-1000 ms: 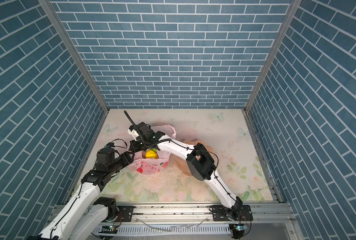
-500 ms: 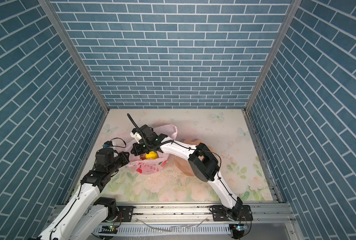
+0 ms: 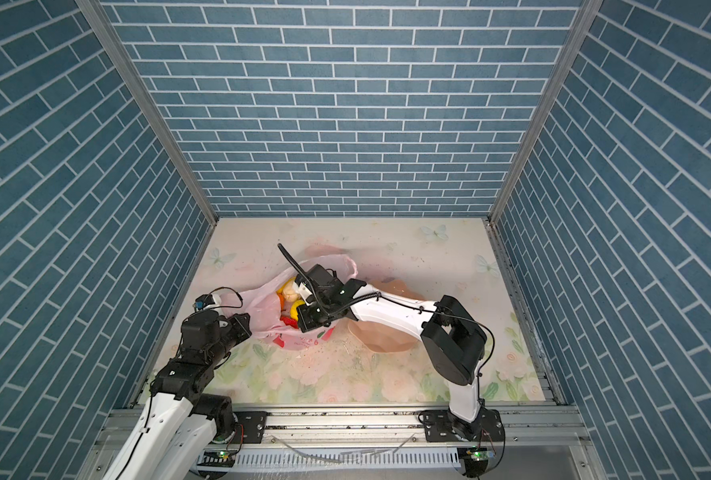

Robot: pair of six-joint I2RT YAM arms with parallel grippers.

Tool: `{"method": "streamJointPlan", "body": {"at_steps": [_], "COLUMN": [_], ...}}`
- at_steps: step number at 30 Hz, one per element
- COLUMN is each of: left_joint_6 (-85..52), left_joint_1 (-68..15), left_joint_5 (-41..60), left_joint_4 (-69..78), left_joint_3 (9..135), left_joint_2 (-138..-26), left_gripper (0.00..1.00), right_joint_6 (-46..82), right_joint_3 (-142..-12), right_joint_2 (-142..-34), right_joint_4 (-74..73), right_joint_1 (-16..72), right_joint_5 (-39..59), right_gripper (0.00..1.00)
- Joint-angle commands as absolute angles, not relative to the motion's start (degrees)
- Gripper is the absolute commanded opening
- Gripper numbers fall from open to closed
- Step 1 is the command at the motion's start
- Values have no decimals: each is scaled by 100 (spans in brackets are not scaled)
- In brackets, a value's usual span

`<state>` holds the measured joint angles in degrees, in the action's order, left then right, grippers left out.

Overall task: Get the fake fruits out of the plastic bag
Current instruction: 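Reach the right gripper down between the fruits inside the bag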

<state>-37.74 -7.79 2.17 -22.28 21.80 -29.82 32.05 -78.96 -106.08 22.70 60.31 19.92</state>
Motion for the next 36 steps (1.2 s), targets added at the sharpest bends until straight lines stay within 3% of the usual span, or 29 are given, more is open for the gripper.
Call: {"method": "streamJointPlan", "body": {"at_steps": [1,17,24,36], "left_joint_6": [-3876,-4241,-4253,-4101], "left_joint_1": [-747,-756,-756,-765], "left_joint_5": [145,776,1014,1055], "left_joint_4": [-2492,-3020,-3064,-3263], "left_joint_3": [2110,1638,1460,1492], "left_joint_2": [-2906,-2122,-1875,-1570], "left_gripper": [17,17,16,16], "right_joint_6": [2974,2643,2786,4221], "right_joint_3": [-7374,-7272,-7958,-8968], "right_joint_2": [-10320,-9933,-10066,-11065], "right_joint_4": [2576,2635,2810,2459], "right_joint_1": [6082,6089,6201,6284], "right_joint_5": [1599,330,-133,-573], "right_gripper": [1,4,17,44]}}
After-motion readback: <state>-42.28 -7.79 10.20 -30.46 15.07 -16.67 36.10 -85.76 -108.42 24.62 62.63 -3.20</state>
